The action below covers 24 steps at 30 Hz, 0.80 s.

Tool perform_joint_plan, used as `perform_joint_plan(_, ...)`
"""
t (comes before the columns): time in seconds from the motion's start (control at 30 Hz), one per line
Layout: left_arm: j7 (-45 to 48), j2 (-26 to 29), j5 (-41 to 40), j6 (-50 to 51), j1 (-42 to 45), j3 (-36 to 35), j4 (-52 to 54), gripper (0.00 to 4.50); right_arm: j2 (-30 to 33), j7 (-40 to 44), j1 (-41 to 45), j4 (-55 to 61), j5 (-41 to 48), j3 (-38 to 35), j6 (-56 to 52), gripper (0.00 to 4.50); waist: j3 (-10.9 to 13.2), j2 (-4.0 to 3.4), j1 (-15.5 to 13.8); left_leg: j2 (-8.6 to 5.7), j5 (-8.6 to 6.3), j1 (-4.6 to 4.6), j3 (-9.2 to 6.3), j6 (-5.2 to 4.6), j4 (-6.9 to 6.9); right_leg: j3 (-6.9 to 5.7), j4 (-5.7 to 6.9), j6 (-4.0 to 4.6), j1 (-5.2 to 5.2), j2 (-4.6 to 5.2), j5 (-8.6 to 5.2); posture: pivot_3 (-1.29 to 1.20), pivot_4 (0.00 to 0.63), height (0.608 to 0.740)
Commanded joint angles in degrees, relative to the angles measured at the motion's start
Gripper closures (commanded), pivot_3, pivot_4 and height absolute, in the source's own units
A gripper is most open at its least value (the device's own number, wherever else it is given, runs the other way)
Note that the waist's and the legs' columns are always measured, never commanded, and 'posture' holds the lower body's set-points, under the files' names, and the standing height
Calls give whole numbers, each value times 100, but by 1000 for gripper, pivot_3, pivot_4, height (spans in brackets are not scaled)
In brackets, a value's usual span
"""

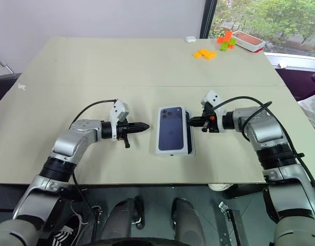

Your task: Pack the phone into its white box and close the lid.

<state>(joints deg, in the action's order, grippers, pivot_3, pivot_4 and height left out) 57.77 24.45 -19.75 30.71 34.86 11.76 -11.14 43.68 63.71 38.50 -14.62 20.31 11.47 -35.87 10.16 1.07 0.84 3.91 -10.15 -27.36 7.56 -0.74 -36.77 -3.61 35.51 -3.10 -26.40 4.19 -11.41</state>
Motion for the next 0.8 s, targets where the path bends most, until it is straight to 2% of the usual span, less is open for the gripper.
perform_joint_plan(0.03, 164, -43, 81, 38, 129, 131, -46, 4500, 120, 142, 34, 196, -129, -119, 130, 4384, 0, 0, -3, 2, 2, 0, -1, -4, -1, 0, 2, 0, 0, -3, 0, 0, 150, 740)
perform_joint_plan(0.43, 182, -446, 433, -106, 320, 329, -614, 4500, 71, 255, 21, 404, -232, -164, -1, 4384, 0, 0, -13, -3, -4, 0, -4, -2, -31, -1, 37, 1, -3, 16, 0, 0, 150, 740)
perform_joint_plan(0.8, -43, -884, 578, -403, 545, 148, -918, 4500, 80, 319, -78, 521, -338, -97, -27, 4384, 0, 0, -25, -8, -4, 1, -5, -3, -38, -2, 50, 1, -2, 27, 0, 0, 150, 740)
